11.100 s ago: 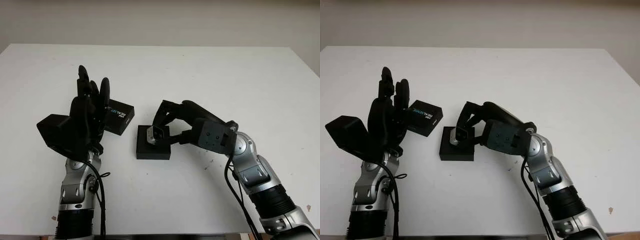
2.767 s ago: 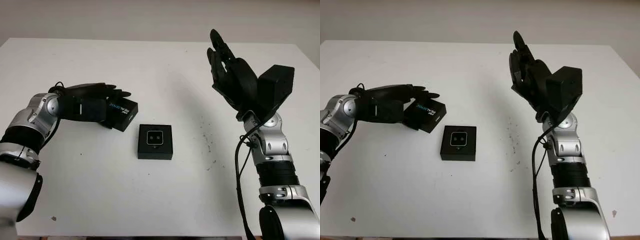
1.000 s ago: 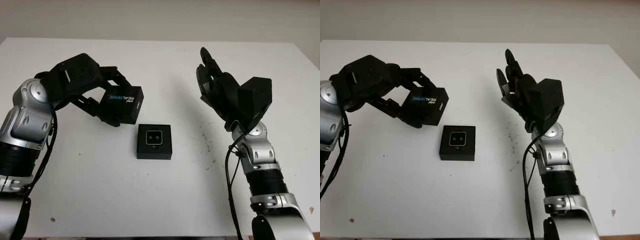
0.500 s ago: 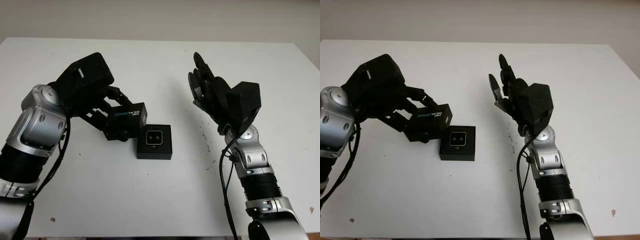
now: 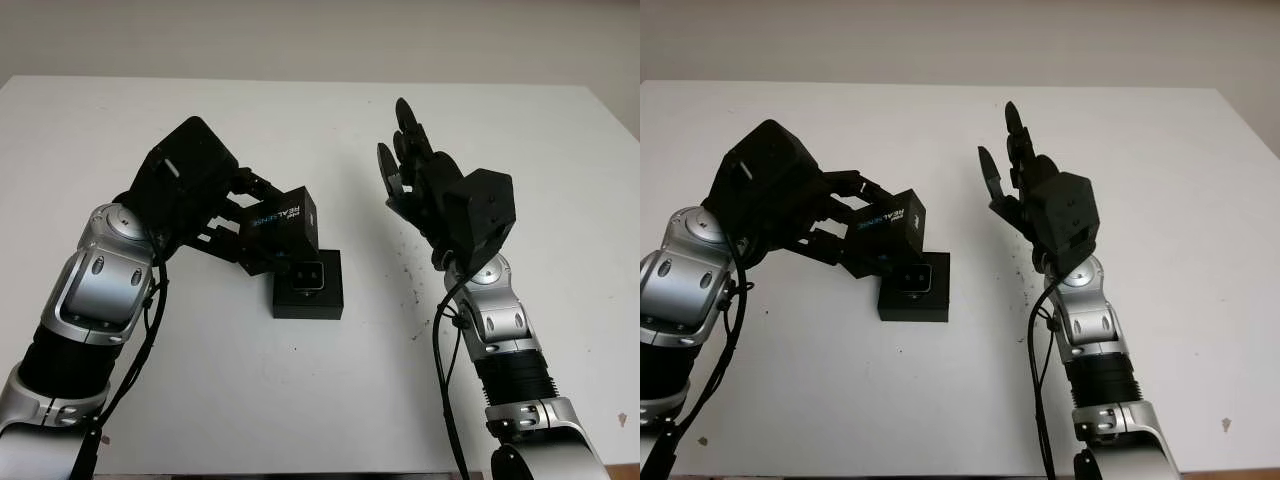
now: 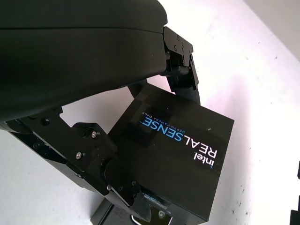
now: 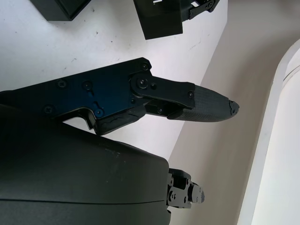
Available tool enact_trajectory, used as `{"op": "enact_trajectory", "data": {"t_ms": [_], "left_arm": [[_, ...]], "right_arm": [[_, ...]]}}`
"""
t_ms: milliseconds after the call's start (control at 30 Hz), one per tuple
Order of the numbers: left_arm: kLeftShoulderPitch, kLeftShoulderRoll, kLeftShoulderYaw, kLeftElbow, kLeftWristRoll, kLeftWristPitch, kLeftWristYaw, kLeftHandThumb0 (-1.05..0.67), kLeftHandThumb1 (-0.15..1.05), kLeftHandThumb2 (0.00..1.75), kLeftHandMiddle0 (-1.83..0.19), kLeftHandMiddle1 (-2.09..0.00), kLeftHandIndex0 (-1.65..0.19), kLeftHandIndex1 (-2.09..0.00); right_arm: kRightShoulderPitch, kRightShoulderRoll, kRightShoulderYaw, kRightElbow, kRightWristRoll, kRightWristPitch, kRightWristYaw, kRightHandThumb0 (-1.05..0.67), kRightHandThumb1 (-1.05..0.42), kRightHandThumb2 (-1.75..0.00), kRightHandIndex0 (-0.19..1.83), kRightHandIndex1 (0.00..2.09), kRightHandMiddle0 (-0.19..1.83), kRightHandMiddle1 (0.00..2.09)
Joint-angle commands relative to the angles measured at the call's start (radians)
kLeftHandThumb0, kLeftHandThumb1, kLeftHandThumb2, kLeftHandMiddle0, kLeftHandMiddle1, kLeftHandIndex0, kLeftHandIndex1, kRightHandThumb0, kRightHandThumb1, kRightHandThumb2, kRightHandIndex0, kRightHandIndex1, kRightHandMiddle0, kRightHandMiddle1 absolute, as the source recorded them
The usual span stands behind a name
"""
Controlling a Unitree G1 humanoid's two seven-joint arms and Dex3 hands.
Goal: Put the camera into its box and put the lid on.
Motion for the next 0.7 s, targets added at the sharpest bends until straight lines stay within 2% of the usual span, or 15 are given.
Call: {"op": "enact_trajectory", "data": {"t_ms": [0, 200, 500, 667], "left_arm": [[0.009, 0.002, -0.013, -0.029, 0.002, 0.0, 0.011, -0.18, 0.95, 0.06, -0.37, -1.5, -0.31, -1.53], [0.028, 0.028, -0.031, -0.043, -0.011, -0.004, -0.005, -0.18, 0.95, 0.06, -0.38, -1.49, -0.3, -1.54], [0.028, 0.058, -0.061, -0.072, -0.027, 0.062, -0.03, -0.15, 0.94, 0.05, -0.36, -1.49, -0.32, -1.58], [0.02, 0.064, -0.066, -0.103, -0.049, 0.13, -0.038, -0.13, 0.94, 0.05, -0.34, -1.49, -0.31, -1.6]], "right_arm": [[0.009, 0.007, 0.002, -0.015, -0.004, -0.003, -0.007, -0.75, -1.05, -0.57, -0.07, 0.08, -0.07, 0.08], [0.011, 0.014, 0.001, -0.019, -0.01, -0.004, -0.023, -0.73, -1.05, -0.56, -0.05, 0.08, -0.05, 0.08], [0.007, 0.023, 0.001, -0.032, 0.002, 0.009, -0.018, -0.72, -1.05, -0.56, -0.06, 0.07, -0.06, 0.07], [0.004, 0.027, 0.003, -0.032, -0.004, 0.019, -0.026, -0.74, -1.05, -0.56, -0.07, 0.06, -0.06, 0.07]]}}
